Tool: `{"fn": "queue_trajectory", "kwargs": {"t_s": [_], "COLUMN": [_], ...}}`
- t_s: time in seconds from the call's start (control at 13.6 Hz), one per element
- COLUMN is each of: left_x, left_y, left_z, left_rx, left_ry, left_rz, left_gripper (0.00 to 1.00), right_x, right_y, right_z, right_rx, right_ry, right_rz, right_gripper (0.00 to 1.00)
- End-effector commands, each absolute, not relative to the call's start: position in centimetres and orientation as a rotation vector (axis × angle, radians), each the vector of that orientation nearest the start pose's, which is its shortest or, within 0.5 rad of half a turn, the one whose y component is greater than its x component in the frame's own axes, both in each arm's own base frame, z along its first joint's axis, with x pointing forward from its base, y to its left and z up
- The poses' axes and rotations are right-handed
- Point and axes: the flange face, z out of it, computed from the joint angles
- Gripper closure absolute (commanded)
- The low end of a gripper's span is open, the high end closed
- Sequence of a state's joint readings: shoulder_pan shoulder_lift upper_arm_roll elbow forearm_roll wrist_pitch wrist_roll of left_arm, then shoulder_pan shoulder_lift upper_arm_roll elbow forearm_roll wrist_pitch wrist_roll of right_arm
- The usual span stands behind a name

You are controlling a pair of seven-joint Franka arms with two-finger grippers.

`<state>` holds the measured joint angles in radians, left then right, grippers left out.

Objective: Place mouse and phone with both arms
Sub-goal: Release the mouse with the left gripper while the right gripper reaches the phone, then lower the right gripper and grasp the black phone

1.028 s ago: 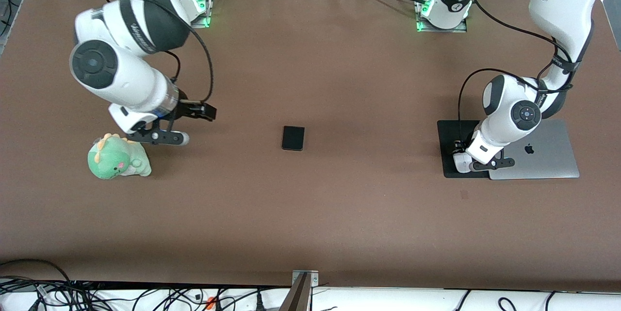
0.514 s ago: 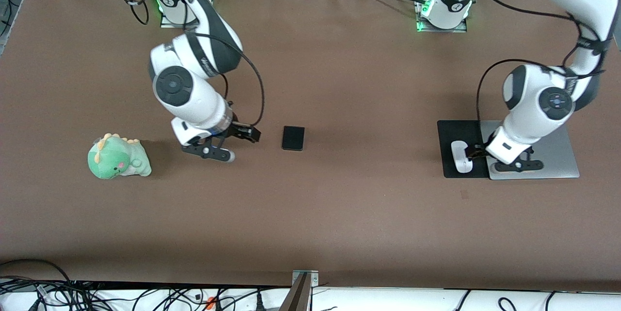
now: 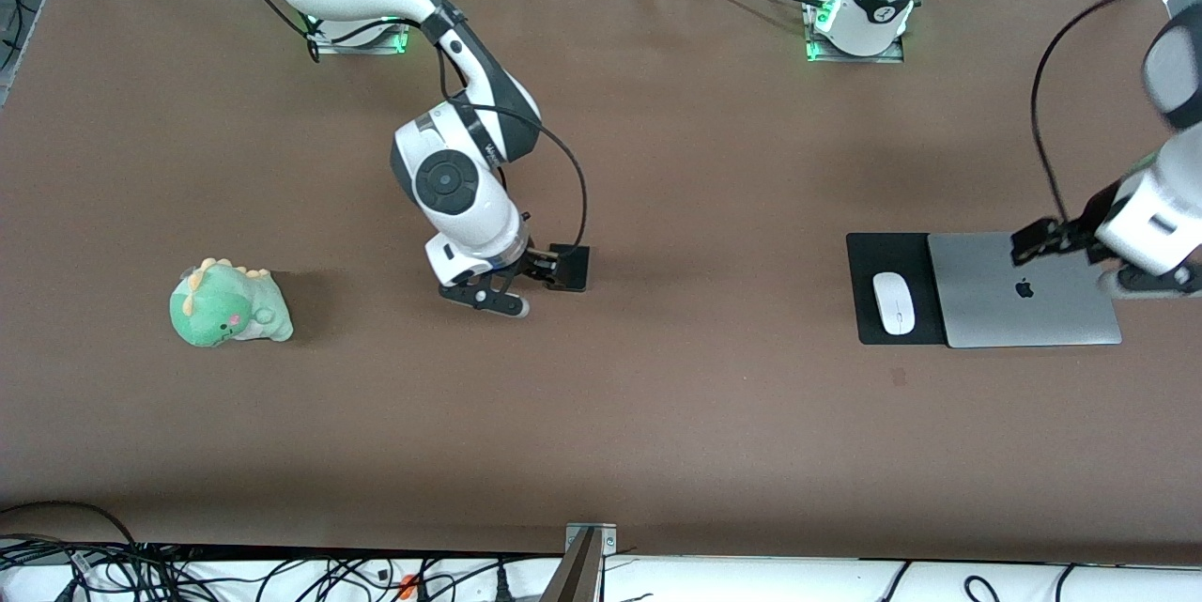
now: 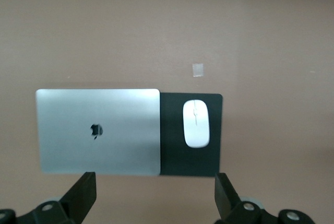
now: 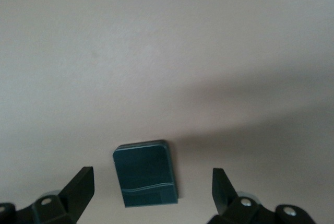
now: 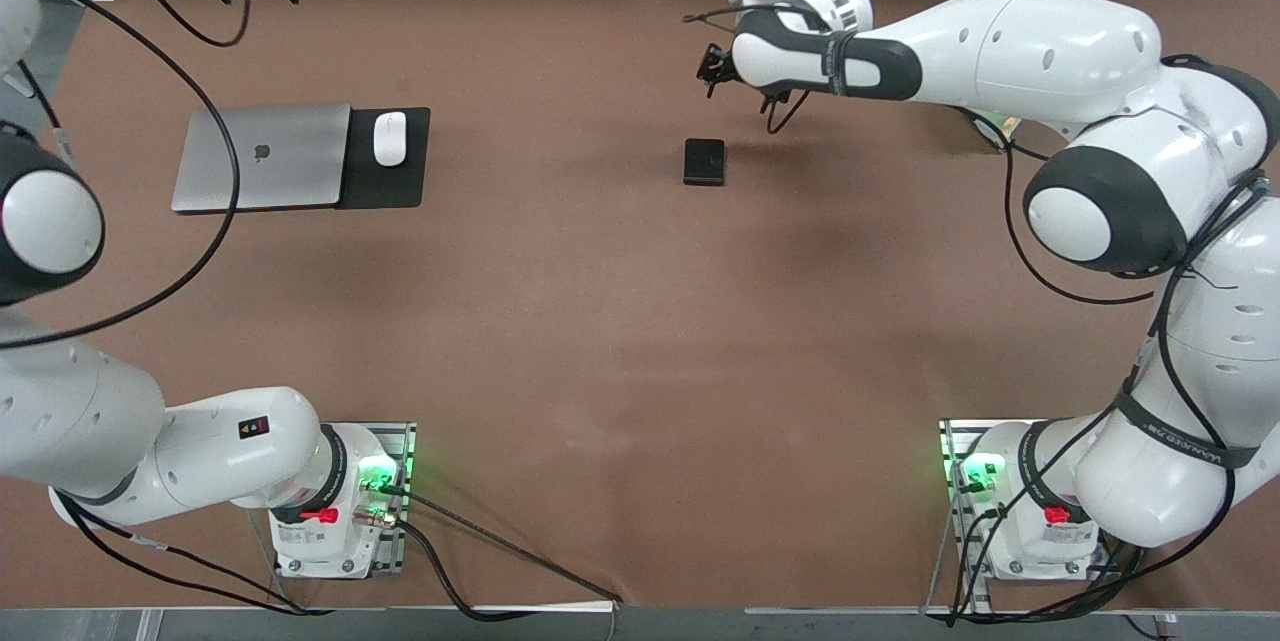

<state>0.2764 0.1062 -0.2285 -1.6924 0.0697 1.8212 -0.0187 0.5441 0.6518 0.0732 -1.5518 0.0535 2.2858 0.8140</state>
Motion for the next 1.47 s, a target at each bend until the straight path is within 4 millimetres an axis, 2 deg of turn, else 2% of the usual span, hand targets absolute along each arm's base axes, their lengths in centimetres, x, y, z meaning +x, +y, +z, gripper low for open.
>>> {"fn": "queue_trajectory", "kwargs": {"t_s": [0.0, 0.15, 0.44, 0.88, 1.03, 1.17, 1.39], "left_x": [56.9, 56.7, 56.7, 56.3, 56.3, 55.5, 54.8], "left_y": [3.3, 3.4, 4.3, 3.1, 1.8, 1.4, 1.0], "left_z": [58.4, 60.3, 60.3, 59.5, 59.3, 59.6, 60.7], "left_rx": [-3.113, -3.117, -3.116, -3.115, -3.106, -3.099, -3.11], "left_ry": [-0.078, -0.105, -0.115, -0.079, -0.04, -0.028, 0.007], "left_rz": [-0.048, -0.017, -0.01, 0.05, 0.069, 0.126, 0.106], "left_gripper": [0.0, 0.0, 0.0, 0.0, 0.0, 0.0, 0.0], "right_x": [57.6, 56.7, 55.4, 54.3, 53.7, 53.6, 53.3], "right_y": [42.6, 43.4, 45.0, 46.2, 46.5, 46.6, 46.8], "right_z": [25.9, 24.1, 21.4, 19.1, 18.3, 17.5, 16.9], "right_rx": [-3.024, -3.078, -3.098, -3.127, -3.142, -3.151, -3.15], "right_ry": [0.332, 0.263, 0.227, 0.158, 0.134, 0.122, 0.115], "right_rz": [-0.066, -0.094, -0.129, -0.191, -0.189, -0.22, -0.228], "right_gripper": [0.0, 0.0, 0.0, 0.0, 0.0, 0.0, 0.0]}}
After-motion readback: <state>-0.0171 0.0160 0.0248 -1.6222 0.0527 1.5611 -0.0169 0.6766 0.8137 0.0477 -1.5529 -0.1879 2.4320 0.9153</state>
